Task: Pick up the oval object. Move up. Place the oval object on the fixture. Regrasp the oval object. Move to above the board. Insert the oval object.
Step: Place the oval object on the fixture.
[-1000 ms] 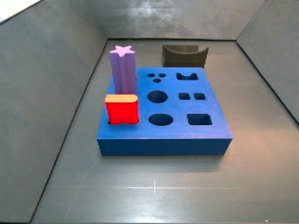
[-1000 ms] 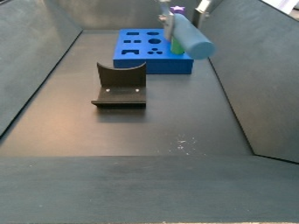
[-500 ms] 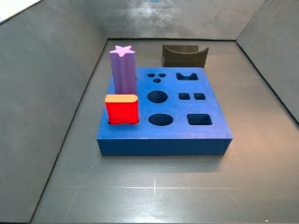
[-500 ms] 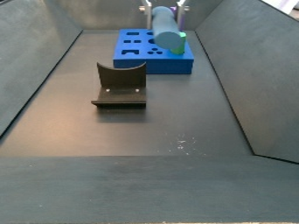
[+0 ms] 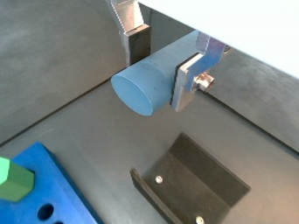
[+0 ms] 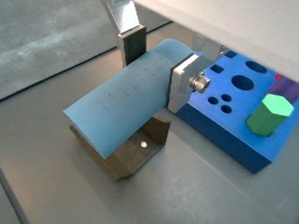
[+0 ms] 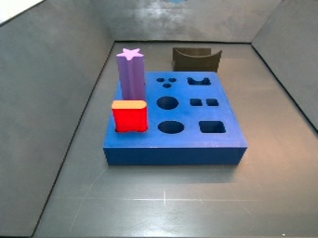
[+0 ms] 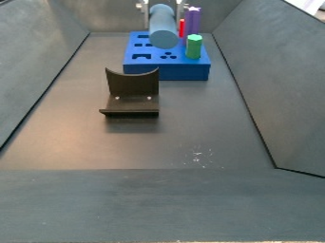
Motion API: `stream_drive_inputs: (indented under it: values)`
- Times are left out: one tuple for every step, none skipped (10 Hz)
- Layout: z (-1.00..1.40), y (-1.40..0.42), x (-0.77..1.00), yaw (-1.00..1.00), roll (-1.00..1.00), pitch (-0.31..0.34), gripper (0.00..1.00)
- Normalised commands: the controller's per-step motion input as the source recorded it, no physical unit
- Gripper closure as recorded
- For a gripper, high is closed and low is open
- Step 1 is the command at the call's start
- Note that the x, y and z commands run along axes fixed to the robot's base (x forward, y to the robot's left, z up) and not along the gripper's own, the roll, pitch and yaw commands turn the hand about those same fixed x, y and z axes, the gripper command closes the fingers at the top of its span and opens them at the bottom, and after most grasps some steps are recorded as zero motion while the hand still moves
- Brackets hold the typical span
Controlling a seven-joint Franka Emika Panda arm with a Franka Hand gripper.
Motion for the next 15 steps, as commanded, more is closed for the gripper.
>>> stream_drive_inputs:
  values:
    - [-0.14,-0.31,0.99,-0.07,-1.0,-0.01,1.0]
    - [-0.08,-0.11,0.87,-0.07,-1.0,0.005,1.0]
    - [-0.05,-0.06,0.81,-0.08,-1.0,0.019,1.0]
    - [-0.02,0.0,0.71,-0.08,-1.0,0.044,1.0]
    - [-0.02,0.02,0.65,-0.08,-1.0,0.058,1.0]
    - [-0.02,0.04,0.56,-0.09,-1.0,0.072,1.0]
    - [-0.02,0.04,0.49,-0.1,-1.0,0.084,1.0]
    - [-0.02,0.04,0.41,-0.12,-1.0,0.098,1.0]
    - [-0.02,0.05,0.34,-0.12,-0.86,0.094,1.0]
    - [-0.02,0.05,0.26,-0.11,-0.64,0.08,1.0]
    - [-0.02,0.05,0.2,-0.11,-0.47,0.071,1.0]
    - [-0.01,0.04,0.11,-0.11,-0.28,0.065,1.0]
    - [-0.01,0.03,0.08,-0.1,-0.22,0.051,1.0]
    - [-1.0,0.13,0.12,-0.02,-1.0,0.116,1.0]
    - [-1.0,0.14,0.13,-0.04,-1.0,0.111,1.0]
